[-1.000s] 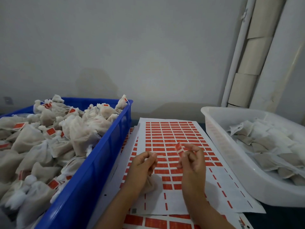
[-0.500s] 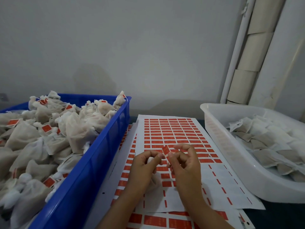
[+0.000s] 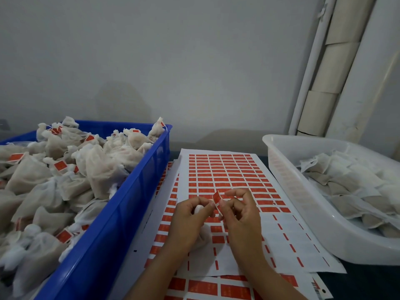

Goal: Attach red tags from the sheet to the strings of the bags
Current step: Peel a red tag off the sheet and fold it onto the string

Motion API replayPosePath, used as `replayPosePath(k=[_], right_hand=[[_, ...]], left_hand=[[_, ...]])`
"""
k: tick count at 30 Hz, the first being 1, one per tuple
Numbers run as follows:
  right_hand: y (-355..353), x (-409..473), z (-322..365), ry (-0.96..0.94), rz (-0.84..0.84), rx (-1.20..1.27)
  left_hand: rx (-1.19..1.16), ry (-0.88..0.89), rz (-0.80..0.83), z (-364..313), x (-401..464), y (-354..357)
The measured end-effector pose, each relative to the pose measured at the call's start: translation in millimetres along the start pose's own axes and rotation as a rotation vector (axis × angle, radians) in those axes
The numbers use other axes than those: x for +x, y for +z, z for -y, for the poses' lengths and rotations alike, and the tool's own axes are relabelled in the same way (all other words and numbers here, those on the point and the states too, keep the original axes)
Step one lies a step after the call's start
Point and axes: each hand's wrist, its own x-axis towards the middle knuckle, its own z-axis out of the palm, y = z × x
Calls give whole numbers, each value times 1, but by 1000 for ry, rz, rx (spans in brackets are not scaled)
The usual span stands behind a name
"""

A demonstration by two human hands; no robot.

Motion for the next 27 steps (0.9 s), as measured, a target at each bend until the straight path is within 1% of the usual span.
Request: replayPosePath(k=[9, 18, 23, 27], right_hand=[[0, 1, -2, 13, -6, -33], [-2, 2, -1, -37, -13, -141], [-3, 4, -3, -79, 11, -232], [-8, 9, 0, -141, 45, -359]], left_hand=[[-23, 9, 38, 0, 0, 0], [-9, 29, 40, 0, -1, 1], [22, 49, 15, -1, -2, 1], [14, 52, 21, -1, 0, -1]])
